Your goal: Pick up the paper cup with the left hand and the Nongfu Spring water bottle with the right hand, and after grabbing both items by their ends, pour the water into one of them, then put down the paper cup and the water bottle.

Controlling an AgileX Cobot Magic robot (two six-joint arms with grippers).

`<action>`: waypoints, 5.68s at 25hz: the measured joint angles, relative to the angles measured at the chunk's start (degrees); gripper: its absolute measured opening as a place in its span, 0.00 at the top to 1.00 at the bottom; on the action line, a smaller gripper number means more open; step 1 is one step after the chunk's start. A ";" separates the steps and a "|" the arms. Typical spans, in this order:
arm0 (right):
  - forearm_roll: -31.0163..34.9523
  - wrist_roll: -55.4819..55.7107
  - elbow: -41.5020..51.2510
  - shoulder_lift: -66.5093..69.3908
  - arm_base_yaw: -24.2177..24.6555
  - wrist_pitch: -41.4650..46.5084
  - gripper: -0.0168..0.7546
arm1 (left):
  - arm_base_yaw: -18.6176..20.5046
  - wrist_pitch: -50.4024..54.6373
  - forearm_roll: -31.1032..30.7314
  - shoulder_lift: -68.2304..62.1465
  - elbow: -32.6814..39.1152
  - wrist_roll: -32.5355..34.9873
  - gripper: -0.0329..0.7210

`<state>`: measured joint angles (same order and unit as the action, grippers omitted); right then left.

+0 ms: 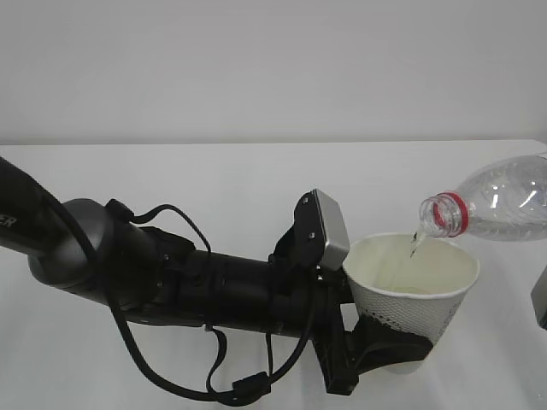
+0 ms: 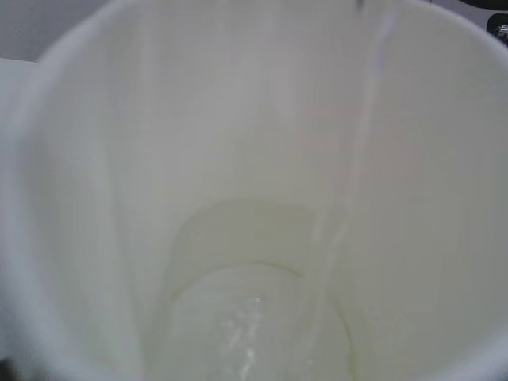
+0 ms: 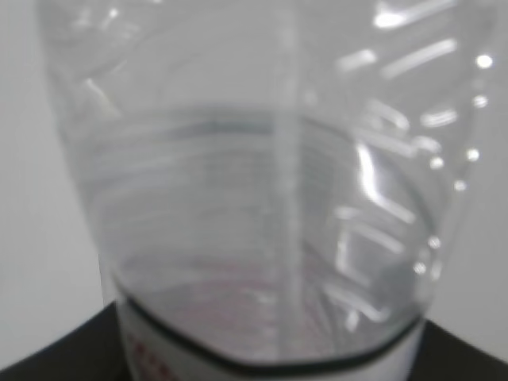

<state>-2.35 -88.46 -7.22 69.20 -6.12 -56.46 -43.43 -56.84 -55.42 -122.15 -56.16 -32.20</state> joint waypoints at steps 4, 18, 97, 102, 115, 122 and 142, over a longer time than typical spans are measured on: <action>0.00 -0.04 0.00 0.00 0.00 -0.21 0.47 | 0.00 0.00 0.00 0.00 0.00 0.00 0.32; 0.00 -0.43 0.00 0.00 0.00 -1.86 0.47 | 0.00 0.10 0.00 0.00 0.00 0.00 0.32; 0.19 -1.08 -0.05 0.00 0.00 -1.90 0.47 | 0.00 0.97 -0.13 0.00 0.00 0.00 0.32; 0.19 -1.08 -0.05 0.00 0.00 -1.90 0.47 | 0.00 0.97 -0.13 0.00 0.00 0.00 0.32; 0.19 -1.08 -0.05 0.00 0.00 -2.11 0.47 | 0.00 1.01 -0.13 0.00 0.00 0.00 0.32; 0.19 -1.11 -0.05 0.00 0.00 -2.36 0.47 | 0.00 1.11 -0.13 0.00 0.00 0.00 0.32; 0.19 -1.40 -0.05 0.00 0.00 -2.36 0.47 | 0.00 1.11 -0.17 0.00 0.00 0.00 0.32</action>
<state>-2.16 -89.86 -7.27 69.20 -6.12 -58.81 -43.43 -55.74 -55.58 -122.15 -56.16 -32.20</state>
